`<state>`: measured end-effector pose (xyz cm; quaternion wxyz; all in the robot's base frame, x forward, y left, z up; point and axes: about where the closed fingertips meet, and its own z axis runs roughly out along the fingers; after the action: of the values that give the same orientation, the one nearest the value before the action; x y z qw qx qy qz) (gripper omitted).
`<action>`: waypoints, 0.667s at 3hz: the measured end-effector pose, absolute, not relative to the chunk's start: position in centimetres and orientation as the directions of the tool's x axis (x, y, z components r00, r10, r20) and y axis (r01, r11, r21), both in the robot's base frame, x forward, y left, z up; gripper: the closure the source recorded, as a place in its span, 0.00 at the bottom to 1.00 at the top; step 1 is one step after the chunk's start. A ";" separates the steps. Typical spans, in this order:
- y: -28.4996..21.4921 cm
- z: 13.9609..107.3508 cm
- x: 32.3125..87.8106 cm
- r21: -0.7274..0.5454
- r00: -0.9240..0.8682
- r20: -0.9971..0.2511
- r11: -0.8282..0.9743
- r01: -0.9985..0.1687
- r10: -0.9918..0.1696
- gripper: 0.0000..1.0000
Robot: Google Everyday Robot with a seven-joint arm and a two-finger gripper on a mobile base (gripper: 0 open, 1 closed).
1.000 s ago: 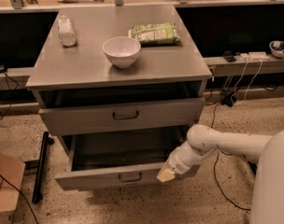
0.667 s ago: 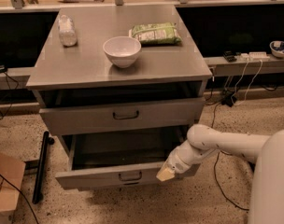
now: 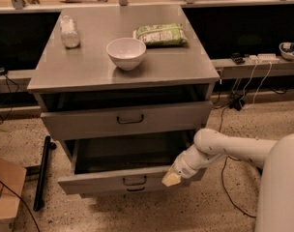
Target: Close middle drawer
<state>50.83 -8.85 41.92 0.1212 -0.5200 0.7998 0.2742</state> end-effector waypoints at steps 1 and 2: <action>-8.9 41.9 50.9 0.312 -0.430 -0.481 0.310 -0.898 -0.764 1.00; -9.0 41.8 51.5 0.310 -0.431 -0.486 0.311 -0.898 -0.760 1.00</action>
Offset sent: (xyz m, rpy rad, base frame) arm 0.2849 -0.0344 -0.1003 0.1911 -0.1584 -0.1483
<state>51.46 -8.96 41.81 0.1256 -0.5183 0.7999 0.2751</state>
